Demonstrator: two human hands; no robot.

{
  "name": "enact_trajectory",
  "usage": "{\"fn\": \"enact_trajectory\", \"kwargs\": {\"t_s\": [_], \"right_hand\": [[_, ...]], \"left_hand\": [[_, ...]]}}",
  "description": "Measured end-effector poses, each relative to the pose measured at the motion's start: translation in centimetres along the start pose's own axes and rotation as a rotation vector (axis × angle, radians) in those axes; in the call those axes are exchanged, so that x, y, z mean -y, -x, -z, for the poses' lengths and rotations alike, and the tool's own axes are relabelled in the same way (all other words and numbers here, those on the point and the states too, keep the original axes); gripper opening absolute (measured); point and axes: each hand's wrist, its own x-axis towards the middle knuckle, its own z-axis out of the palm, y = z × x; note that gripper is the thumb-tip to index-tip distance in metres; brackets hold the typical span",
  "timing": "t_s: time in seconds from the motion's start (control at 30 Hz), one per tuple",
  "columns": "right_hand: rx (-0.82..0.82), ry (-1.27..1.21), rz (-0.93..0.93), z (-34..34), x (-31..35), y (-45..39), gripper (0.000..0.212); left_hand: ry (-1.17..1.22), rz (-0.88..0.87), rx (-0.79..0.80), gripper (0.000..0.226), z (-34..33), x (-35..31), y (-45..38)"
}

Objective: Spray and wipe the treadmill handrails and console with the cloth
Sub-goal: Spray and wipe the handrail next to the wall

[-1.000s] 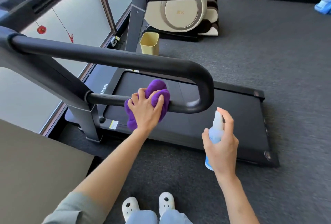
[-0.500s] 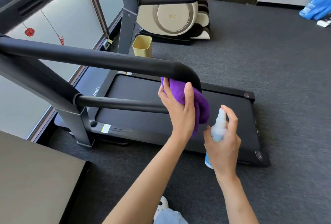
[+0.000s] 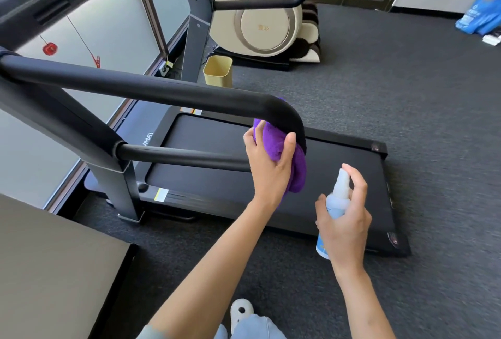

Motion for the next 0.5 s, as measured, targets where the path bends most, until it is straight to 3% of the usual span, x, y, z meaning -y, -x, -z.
{"fn": "enact_trajectory", "kwargs": {"t_s": [0.1, 0.17, 0.23, 0.4, 0.5], "right_hand": [[0.005, -0.009, 0.001, -0.1, 0.0, -0.4, 0.067], [-0.001, 0.0, 0.016, -0.1, -0.1, -0.6, 0.067], [-0.017, 0.011, 0.025, 0.0, -0.4, -0.7, 0.067], [-0.016, 0.022, 0.028, -0.4, -0.8, -0.5, 0.067], [0.013, 0.011, 0.05, -1.3, -0.3, -0.1, 0.066]], "left_hand": [[-0.016, -0.009, -0.152, 0.073, -1.6, -1.3, -0.2], [-0.05, 0.024, -0.168, 0.081, -2.2, -1.2, -0.1], [-0.159, -0.008, -0.078, 0.077, -1.7, 0.2, -0.2], [-0.876, -0.351, 0.168, 0.073, 2.2, 3.0, -2.3], [-1.127, -0.463, 0.283, 0.075, 4.4, 3.3, -4.1]]}}
